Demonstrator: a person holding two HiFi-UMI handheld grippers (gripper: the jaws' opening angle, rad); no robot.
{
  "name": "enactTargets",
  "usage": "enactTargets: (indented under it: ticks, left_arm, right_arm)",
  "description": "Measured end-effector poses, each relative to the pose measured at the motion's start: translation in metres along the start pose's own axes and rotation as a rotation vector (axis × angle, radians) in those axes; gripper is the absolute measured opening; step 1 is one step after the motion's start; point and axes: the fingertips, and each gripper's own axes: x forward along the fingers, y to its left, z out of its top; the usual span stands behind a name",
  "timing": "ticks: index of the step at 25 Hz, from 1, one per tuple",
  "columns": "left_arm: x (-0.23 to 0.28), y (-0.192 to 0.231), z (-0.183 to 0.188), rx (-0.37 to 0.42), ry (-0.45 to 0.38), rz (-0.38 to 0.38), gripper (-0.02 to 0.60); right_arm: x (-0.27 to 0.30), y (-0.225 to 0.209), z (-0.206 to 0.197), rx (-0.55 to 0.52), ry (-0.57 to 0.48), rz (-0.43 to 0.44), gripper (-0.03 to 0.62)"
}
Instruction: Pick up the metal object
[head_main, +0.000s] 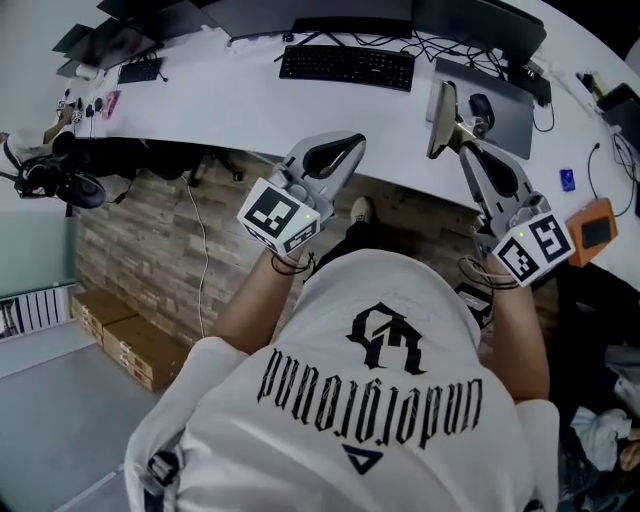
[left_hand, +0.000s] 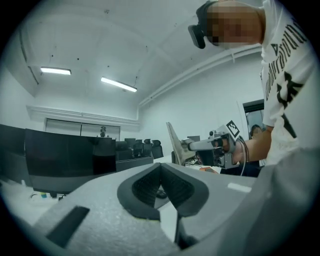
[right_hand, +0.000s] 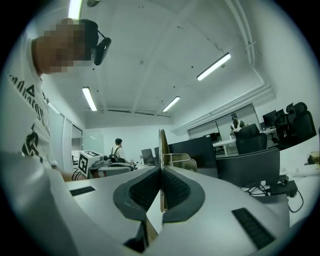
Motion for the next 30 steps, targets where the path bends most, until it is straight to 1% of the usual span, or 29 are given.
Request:
enactTargets:
  ticks: [6,10,13,16,24,30]
  left_arm:
    - [-0.039,-0.035,-0.003,0.001,0.026,0.059,0.015]
    - [-0.055,-0.053,0.007,-0.002,0.027,0.09,0.015]
    - [-0.065,-0.073,0.014,0.006,0.029,0.073,0.015]
    - [-0.072,-0.085,0.012,0.006,0.036,0.057,0.015]
    - [-0.101,-0.097,0.01,-0.014,0.024,0.013,0.015]
    - [-0.139,-0.103,0.006,-0.029,0.021,-0.027,0.015]
  right_arm:
    - [-0.04,0.028,0.008,-0.07,-0.02,0.024,0.014]
    - [-0.064,0.046,0.013,-0.095,-0.024,0.029,0.014]
    - [-0.082,0.062,0.013,-0.113,-0.021,0.026,0.014]
    - [-0.094,0.075,0.01,-0.126,-0.019,0.019,0.014]
    - [-0.108,0.117,-0.005,-0.119,-0.013,-0.03,0.014]
    - [-0.108,0.151,-0.017,-0.108,-0.018,-0.071,0.014]
